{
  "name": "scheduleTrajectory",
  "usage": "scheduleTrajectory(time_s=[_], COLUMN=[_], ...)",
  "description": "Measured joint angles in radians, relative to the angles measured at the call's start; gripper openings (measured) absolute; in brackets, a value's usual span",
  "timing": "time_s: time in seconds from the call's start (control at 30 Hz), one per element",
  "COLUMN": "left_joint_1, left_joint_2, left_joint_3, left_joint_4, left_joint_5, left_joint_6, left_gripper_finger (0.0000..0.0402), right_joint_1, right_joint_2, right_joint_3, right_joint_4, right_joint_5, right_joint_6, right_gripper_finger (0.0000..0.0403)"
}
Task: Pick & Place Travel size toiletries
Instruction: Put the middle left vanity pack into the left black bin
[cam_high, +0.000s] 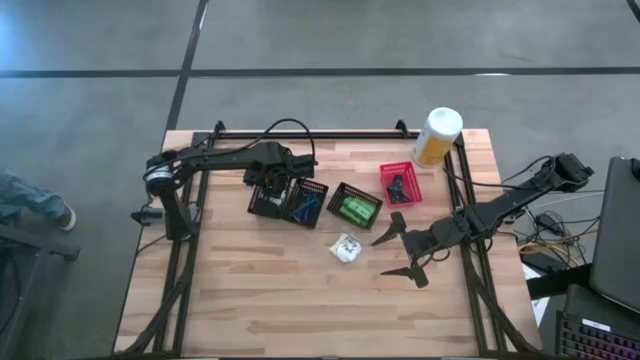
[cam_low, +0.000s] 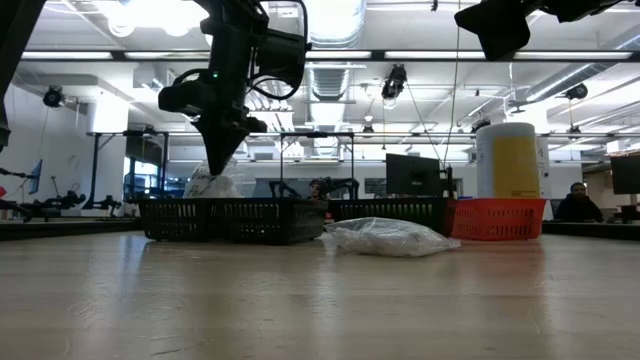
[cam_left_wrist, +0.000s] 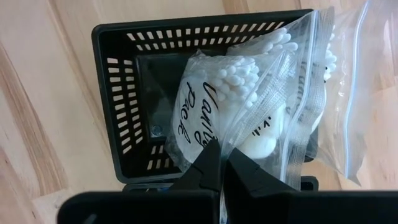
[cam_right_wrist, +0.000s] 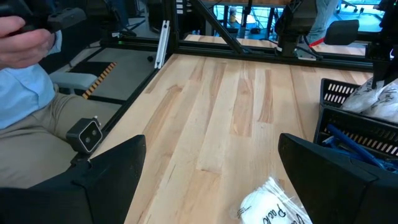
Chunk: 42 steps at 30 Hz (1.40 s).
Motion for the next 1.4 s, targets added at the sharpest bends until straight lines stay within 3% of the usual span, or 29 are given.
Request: scheduleTrajectory(time_s=[0.7, 1.1, 1.4], left_joint_1=[0.000, -0.005, -0.005], left_joint_2=[0.000, 0.000, -0.001], left_joint_3=[0.000, 0.000, 0.000], left_joint_4=[0.003, 0.027, 0.027], left_joint_5=[0.001, 0.003, 0.037], left_joint_6=[0.033, 0.075, 0.073], left_gripper_finger=[0.0005, 0.0081, 0.0111], right_joint_1=[0.000, 0.000, 0.000], right_joint_2=[0.000, 0.000, 0.000], right_joint_3=[0.000, 0.000, 0.000], right_joint_4=[0.000, 0.000, 0.000], right_joint_5=[0.000, 0.000, 0.000], right_joint_6=[0.000, 0.000, 0.000], right_gripper_finger=[0.0364, 0.0364, 0.0364])
